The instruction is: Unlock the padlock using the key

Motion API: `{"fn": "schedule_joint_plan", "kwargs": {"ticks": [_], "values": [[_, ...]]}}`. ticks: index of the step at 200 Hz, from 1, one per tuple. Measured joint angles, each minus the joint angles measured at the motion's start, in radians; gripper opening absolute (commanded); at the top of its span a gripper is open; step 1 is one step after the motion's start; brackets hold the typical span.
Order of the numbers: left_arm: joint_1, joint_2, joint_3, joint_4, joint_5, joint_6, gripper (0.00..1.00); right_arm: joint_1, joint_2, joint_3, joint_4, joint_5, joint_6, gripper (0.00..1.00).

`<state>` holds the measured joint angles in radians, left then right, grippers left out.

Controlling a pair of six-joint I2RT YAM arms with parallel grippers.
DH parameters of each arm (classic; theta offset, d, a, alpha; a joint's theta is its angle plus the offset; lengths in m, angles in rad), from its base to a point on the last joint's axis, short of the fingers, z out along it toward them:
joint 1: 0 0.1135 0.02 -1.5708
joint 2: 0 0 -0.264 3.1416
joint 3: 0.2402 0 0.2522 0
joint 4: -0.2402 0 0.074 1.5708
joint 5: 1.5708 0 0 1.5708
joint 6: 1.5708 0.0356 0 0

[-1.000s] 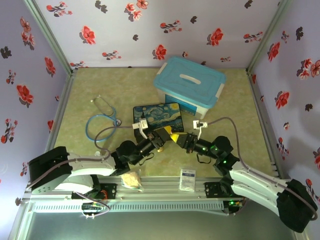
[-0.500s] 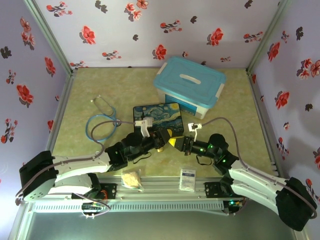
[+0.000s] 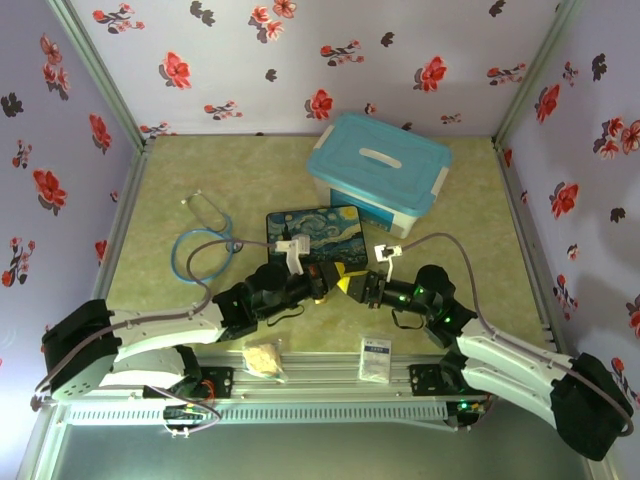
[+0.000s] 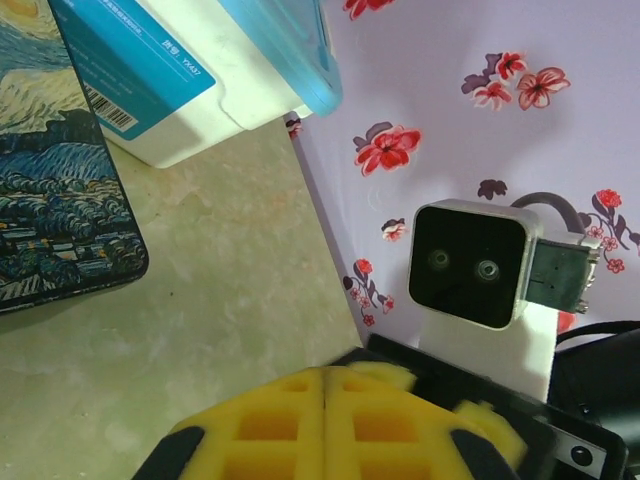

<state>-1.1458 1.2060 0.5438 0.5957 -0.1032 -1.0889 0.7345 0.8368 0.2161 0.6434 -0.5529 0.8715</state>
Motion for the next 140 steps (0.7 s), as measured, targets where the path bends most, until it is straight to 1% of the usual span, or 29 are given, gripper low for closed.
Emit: {"fn": "schedule_joint_plan", "kwargs": {"ticks": [6,14,49,76,89,120,140], "values": [[0.001,-0.008,0.000,0.000,-0.001,0.000,0.00,-0.004,0.000,0.000,-0.005,0.005,0.000,0.59],[0.001,-0.019,-0.002,0.004,-0.006,0.000,0.00,-0.005,-0.003,0.000,-0.001,0.010,0.006,0.61],[0.004,-0.032,-0.055,0.117,-0.042,-0.020,0.00,-0.005,0.010,-0.012,0.148,0.014,0.048,0.59],[0.007,0.006,-0.070,0.222,-0.047,-0.042,0.00,-0.005,0.077,-0.024,0.274,0.013,0.095,0.48],[0.008,0.027,-0.081,0.275,-0.054,-0.054,0.00,-0.005,0.103,-0.025,0.319,0.010,0.111,0.46],[0.008,0.055,-0.091,0.343,-0.061,-0.064,0.00,-0.005,0.119,-0.025,0.366,0.006,0.134,0.27],[0.008,0.055,-0.095,0.393,-0.062,-0.073,0.00,-0.006,0.119,-0.025,0.383,0.010,0.135,0.25]]}}
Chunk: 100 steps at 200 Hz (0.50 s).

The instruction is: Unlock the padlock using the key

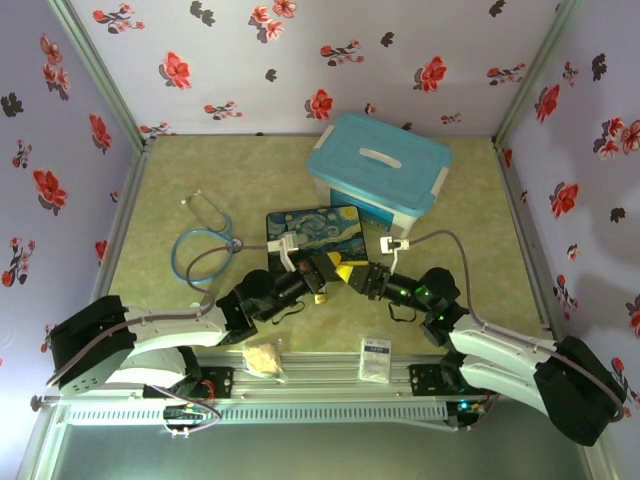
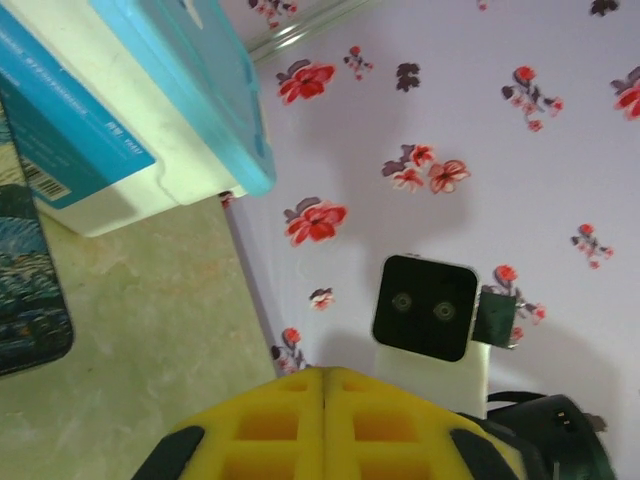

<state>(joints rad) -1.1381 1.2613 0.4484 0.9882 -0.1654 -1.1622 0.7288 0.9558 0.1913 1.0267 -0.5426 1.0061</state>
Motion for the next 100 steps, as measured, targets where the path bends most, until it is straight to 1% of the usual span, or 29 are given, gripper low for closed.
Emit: {"fn": "schedule_joint_plan", "kwargs": {"ticks": [43,100], "values": [[0.000,0.004,-0.019,0.060,-0.011,-0.003,0.00,0.000,0.005,0.000,0.005,0.000,0.000,0.26],[0.000,0.030,-0.019,0.105,-0.010,-0.006,0.00,0.000,0.023,0.000,0.029,-0.008,0.002,0.19]]}}
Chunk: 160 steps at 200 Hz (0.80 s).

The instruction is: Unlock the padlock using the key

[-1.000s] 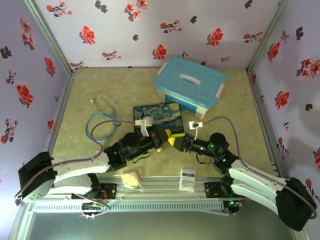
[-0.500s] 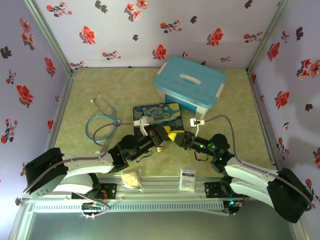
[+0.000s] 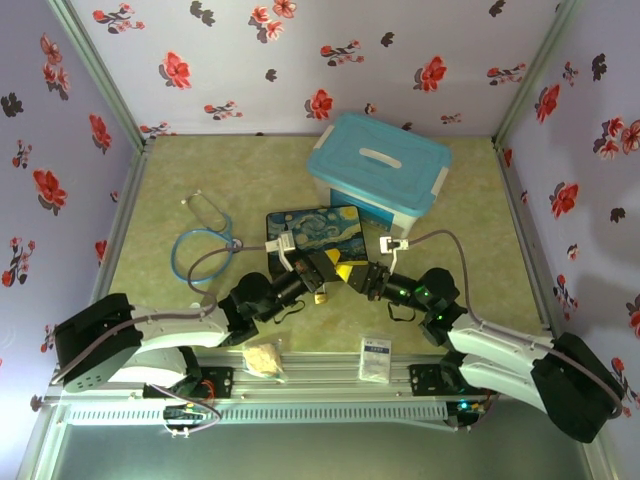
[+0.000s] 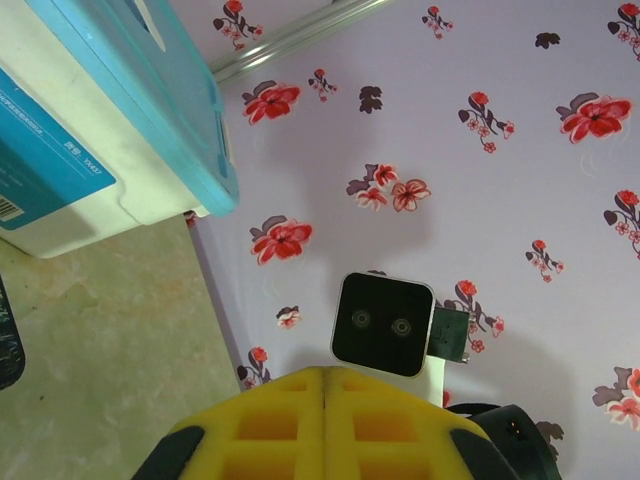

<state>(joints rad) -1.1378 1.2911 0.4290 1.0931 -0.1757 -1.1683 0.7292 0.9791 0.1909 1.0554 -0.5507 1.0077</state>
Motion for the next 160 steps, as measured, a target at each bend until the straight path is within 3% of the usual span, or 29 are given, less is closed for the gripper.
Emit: {"fn": "schedule_joint_plan", "kwargs": {"ticks": [13,24,41,93,121,153,160], "values": [[0.000,0.003,0.000,0.007,0.000,0.000,0.00,0.000,0.005,0.000,0.003,0.000,0.000,0.21],[0.000,0.004,0.000,0.011,0.000,0.000,0.00,0.000,0.007,0.000,0.003,0.000,0.002,0.33],[0.000,0.004,0.000,0.014,0.001,-0.001,0.00,0.000,0.007,0.000,0.002,0.003,-0.003,0.33],[0.000,0.006,0.000,0.016,0.003,-0.008,0.00,0.000,-0.003,0.000,0.001,0.006,-0.005,0.17],[0.000,0.014,0.000,0.033,0.005,-0.008,0.00,-0.001,-0.003,0.000,-0.001,0.012,-0.007,0.00],[0.000,0.017,0.000,0.038,0.004,-0.007,0.00,-0.001,-0.003,-0.001,0.000,0.016,-0.003,0.00],[0.000,0.017,0.000,0.037,0.005,-0.007,0.20,-0.001,-0.003,-0.002,0.000,0.016,-0.003,0.00]]}}
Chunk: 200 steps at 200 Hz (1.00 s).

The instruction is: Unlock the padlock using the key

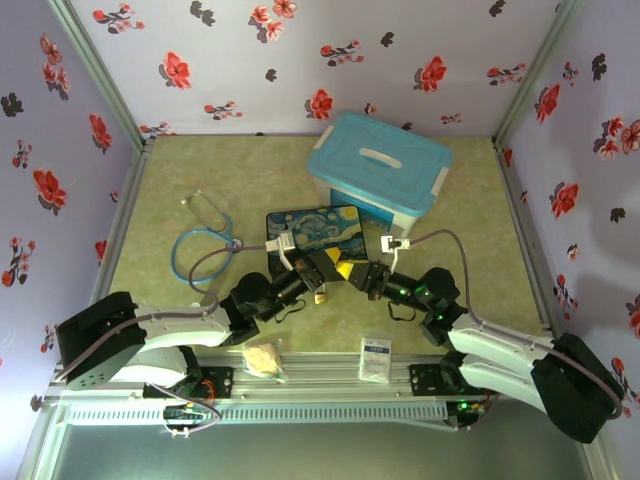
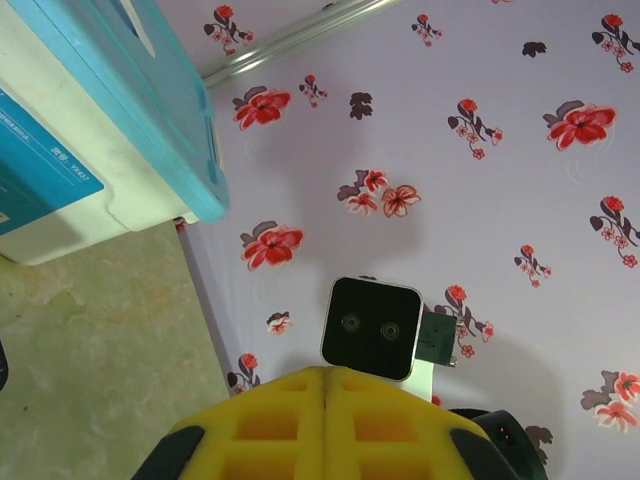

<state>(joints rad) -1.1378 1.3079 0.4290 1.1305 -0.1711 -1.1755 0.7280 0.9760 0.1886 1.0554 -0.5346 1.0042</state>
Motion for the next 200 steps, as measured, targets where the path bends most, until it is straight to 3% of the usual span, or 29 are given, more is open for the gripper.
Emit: {"fn": "schedule_joint_plan", "kwargs": {"ticks": [8,21,39,77,95,130,158,200], "values": [[0.000,0.000,-0.001,0.000,0.004,0.003,0.46,0.000,-0.002,-0.003,-0.001,0.002,0.000,0.00],[0.000,-0.002,-0.005,-0.005,0.006,0.005,0.68,0.000,-0.011,-0.012,-0.016,0.004,-0.002,0.00],[0.002,-0.034,-0.017,-0.068,-0.010,0.018,0.83,0.000,-0.056,-0.013,-0.092,0.013,-0.023,0.00],[0.008,-0.211,-0.020,-0.303,-0.070,0.060,0.85,0.000,-0.172,-0.012,-0.323,0.047,-0.098,0.00],[0.017,-0.278,0.007,-0.493,-0.106,0.081,0.84,0.000,-0.193,0.005,-0.454,0.069,-0.138,0.00],[0.019,-0.235,0.158,-0.880,-0.122,0.172,0.80,0.000,-0.196,0.044,-0.676,0.138,-0.213,0.00],[0.019,-0.196,0.140,-0.972,-0.124,0.193,0.77,-0.001,-0.187,0.055,-0.790,0.180,-0.251,0.00],[0.019,-0.066,0.107,-0.978,-0.106,0.212,0.80,-0.002,-0.185,0.056,-0.880,0.221,-0.282,0.00]]}}
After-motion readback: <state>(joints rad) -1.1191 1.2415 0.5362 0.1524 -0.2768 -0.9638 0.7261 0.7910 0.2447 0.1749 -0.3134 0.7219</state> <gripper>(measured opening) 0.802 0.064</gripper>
